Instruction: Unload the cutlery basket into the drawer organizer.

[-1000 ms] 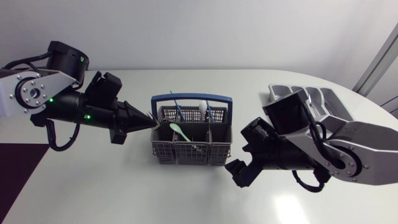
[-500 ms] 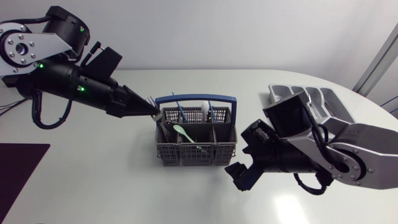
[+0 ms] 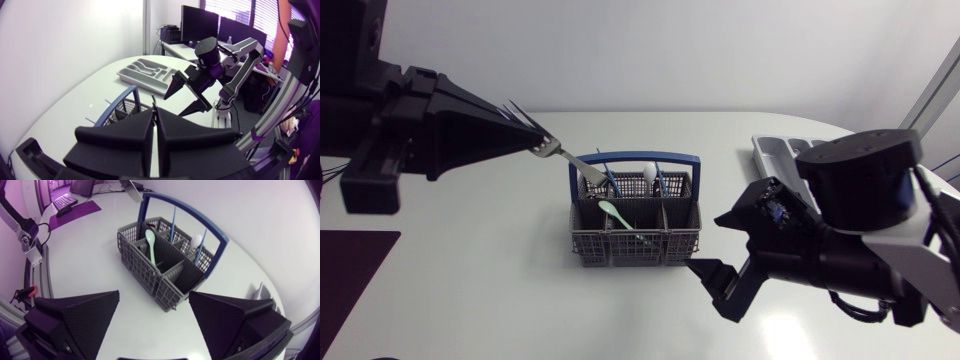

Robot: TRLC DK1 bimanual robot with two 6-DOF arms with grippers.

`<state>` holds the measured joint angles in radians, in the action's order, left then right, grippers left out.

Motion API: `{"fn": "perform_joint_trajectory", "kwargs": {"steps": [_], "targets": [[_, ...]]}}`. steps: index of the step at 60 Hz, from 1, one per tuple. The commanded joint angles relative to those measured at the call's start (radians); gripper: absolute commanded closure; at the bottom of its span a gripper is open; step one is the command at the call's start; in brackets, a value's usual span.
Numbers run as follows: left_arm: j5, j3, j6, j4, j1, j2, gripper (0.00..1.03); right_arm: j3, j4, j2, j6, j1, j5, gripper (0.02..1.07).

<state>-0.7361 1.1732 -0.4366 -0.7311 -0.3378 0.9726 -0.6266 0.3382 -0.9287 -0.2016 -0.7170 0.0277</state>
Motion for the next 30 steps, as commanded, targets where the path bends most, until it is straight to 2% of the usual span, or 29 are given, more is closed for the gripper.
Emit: {"fn": "perform_joint_trajectory", "kwargs": {"steps": [1,14,24,30], "targets": [[-0.008,-0.066,0.012,0.036,-0.035,-0.022,1.00,-0.010,0.022,0.037,-0.053,-0.033,-0.025,0.07],[-0.006,-0.161,0.010,0.142,-0.156,0.008,1.00,-0.058,0.104,0.073,-0.093,-0.091,0.014,0.07],[-0.006,-0.188,0.012,0.196,-0.242,0.063,1.00,-0.064,0.096,0.070,-0.111,-0.110,0.072,0.07],[-0.006,-0.185,0.015,0.206,-0.294,0.103,1.00,-0.061,0.067,0.056,-0.134,-0.114,0.106,0.13]]}}
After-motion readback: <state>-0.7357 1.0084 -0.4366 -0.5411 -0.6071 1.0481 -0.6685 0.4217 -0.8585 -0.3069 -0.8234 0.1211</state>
